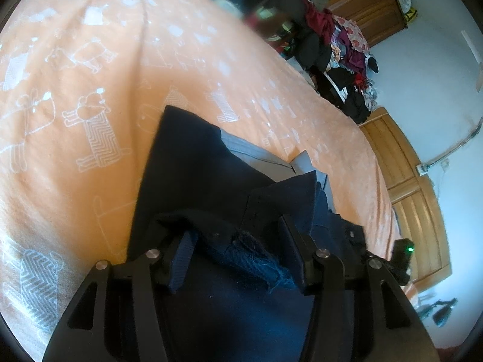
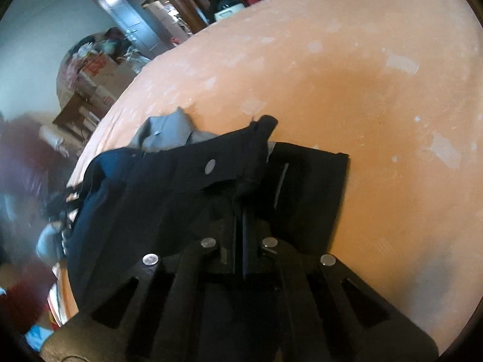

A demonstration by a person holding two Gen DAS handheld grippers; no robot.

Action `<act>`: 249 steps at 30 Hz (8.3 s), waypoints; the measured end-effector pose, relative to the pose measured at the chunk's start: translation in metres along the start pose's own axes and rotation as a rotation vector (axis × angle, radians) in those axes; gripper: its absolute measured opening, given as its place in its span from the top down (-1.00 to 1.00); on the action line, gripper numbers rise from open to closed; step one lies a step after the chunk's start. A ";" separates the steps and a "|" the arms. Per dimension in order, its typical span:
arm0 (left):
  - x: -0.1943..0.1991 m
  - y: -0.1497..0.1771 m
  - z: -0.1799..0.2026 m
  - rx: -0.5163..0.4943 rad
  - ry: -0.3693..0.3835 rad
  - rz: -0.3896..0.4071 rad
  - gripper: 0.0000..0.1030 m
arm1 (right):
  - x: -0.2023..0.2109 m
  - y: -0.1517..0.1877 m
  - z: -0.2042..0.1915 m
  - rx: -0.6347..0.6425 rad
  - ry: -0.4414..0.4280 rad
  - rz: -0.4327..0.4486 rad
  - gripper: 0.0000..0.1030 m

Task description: Fold small clothes

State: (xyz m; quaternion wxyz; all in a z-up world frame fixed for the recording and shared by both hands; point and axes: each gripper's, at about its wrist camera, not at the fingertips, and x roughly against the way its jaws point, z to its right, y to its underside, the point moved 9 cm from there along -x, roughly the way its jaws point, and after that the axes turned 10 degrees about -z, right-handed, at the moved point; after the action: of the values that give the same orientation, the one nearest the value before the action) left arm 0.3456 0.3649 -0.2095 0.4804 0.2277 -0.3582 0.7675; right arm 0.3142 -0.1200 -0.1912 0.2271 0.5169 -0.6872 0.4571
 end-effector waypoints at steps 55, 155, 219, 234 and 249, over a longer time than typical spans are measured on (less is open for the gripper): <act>0.075 0.164 0.023 -0.119 0.152 -0.156 -0.25 | -0.028 0.043 -0.319 0.535 -0.179 -0.121 -0.46; 0.071 0.140 0.015 0.374 0.038 0.250 -0.31 | -0.029 0.226 -0.194 0.316 0.162 -0.097 -1.00; -0.045 0.154 0.267 -0.834 -0.342 0.119 0.76 | -0.020 -0.004 -0.168 0.008 -0.222 -0.043 0.82; -0.204 0.249 0.368 -1.021 -0.249 -0.256 0.50 | 0.005 0.044 0.012 -0.281 -0.318 -0.068 0.82; -0.169 0.268 0.368 -1.046 -0.199 -0.241 -0.09 | 0.029 0.087 -0.005 -0.281 -0.411 -0.147 0.00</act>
State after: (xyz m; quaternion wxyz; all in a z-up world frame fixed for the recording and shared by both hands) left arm 0.1794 -0.0907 -0.1800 0.5779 0.0694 -0.7072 0.4014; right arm 0.2233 -0.1264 -0.2001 0.1849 0.6107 -0.7364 0.2251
